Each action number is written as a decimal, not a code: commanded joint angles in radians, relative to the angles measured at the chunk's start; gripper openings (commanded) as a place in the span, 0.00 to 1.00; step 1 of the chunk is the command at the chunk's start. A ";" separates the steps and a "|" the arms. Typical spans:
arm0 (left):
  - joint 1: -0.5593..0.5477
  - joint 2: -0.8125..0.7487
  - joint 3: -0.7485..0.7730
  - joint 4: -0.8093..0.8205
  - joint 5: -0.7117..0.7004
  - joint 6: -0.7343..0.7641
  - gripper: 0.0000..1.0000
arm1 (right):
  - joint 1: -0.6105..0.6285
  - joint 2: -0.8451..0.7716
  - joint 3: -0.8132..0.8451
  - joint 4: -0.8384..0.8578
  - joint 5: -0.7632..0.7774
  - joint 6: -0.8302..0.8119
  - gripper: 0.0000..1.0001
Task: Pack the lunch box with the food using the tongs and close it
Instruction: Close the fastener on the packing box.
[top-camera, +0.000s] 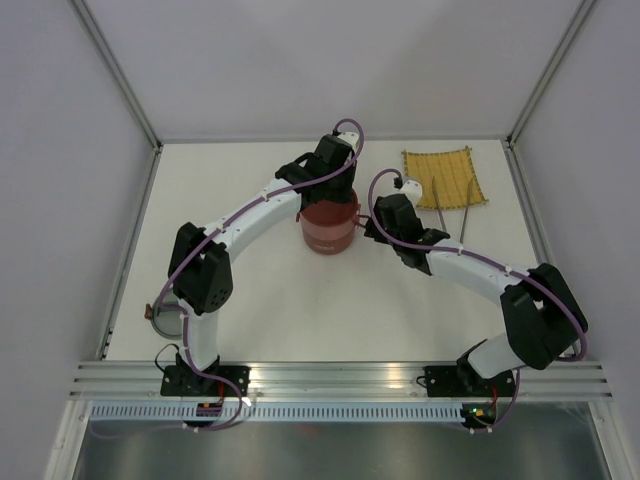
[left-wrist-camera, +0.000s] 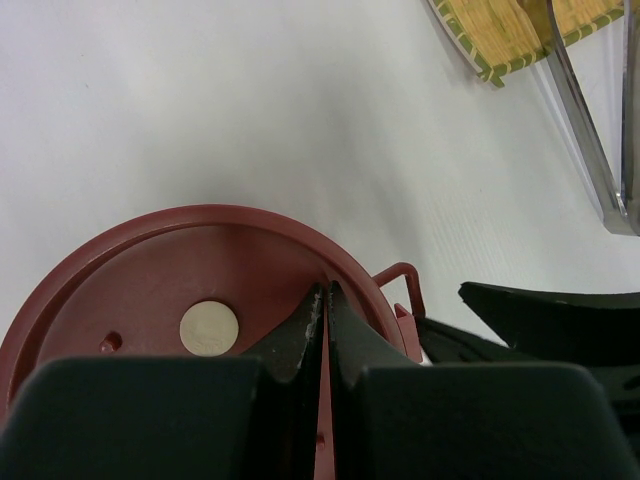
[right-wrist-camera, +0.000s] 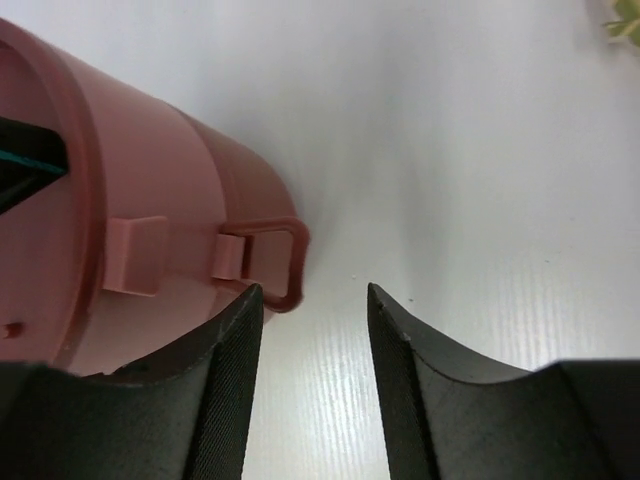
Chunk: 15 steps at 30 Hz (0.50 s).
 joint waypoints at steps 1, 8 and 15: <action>-0.003 0.078 -0.073 -0.198 -0.002 -0.008 0.08 | -0.001 -0.031 0.040 -0.098 0.105 0.010 0.50; -0.005 0.075 -0.077 -0.198 -0.004 -0.011 0.08 | -0.004 0.100 0.107 -0.144 0.023 0.004 0.38; -0.004 0.075 -0.096 -0.194 -0.008 -0.025 0.08 | -0.006 0.215 0.152 -0.029 -0.047 0.024 0.33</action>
